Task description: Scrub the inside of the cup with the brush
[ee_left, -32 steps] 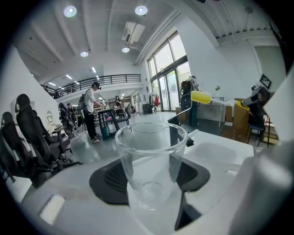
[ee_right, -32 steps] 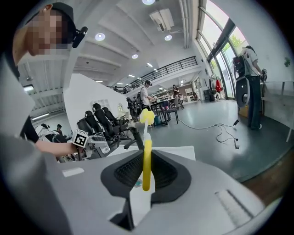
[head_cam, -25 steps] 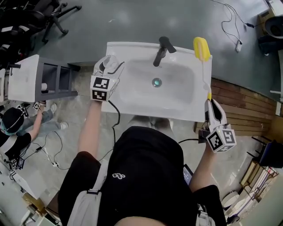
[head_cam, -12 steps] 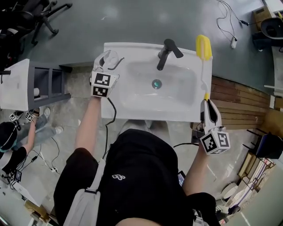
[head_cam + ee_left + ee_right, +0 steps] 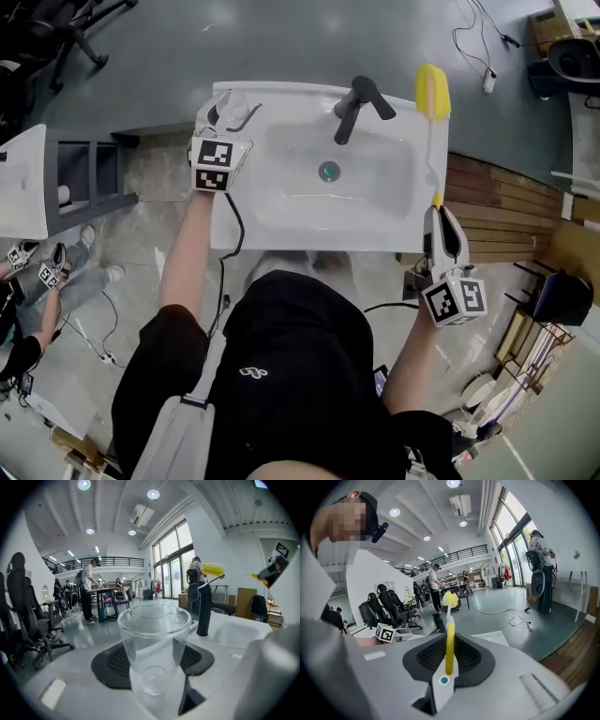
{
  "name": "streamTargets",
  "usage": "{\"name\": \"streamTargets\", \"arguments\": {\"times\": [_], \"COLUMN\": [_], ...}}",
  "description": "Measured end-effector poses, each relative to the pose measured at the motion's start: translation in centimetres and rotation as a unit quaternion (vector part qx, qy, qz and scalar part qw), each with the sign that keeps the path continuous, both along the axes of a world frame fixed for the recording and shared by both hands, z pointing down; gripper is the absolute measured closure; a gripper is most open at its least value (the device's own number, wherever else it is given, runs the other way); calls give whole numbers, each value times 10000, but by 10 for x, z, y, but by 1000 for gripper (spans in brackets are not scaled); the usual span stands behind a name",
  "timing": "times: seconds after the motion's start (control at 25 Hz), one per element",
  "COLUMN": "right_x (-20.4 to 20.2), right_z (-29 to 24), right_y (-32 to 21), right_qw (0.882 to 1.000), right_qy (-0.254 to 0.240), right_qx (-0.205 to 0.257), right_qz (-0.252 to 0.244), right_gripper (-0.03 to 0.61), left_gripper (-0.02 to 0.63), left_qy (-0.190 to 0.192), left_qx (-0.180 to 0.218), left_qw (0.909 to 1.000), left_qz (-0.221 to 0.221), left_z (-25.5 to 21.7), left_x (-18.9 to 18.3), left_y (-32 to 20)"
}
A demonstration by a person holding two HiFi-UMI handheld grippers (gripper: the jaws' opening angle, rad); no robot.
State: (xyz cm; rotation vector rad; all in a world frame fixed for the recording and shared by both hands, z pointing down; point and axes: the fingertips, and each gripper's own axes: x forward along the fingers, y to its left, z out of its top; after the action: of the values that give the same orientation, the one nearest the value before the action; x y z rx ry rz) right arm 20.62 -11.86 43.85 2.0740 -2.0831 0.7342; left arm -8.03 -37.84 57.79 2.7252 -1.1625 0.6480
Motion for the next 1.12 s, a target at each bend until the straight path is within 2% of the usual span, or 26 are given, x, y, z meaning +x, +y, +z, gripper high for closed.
{"name": "streamTargets", "arguments": {"times": [0.2,1.12], "right_x": [-7,-18], "right_z": [-4,-9], "right_y": [-5,-2], "right_qw": [10000,9997], "right_qy": [58,198], "right_qx": [-4,-87], "right_qz": [-52,-107], "right_gripper": [526,526], "left_gripper": [328,328], "left_qy": [-35,281], "left_qx": [33,88], "left_qw": [10000,9995], "left_qz": [15,-93], "left_z": [4,14], "left_x": [-1,-1], "left_y": [-3,-17]}}
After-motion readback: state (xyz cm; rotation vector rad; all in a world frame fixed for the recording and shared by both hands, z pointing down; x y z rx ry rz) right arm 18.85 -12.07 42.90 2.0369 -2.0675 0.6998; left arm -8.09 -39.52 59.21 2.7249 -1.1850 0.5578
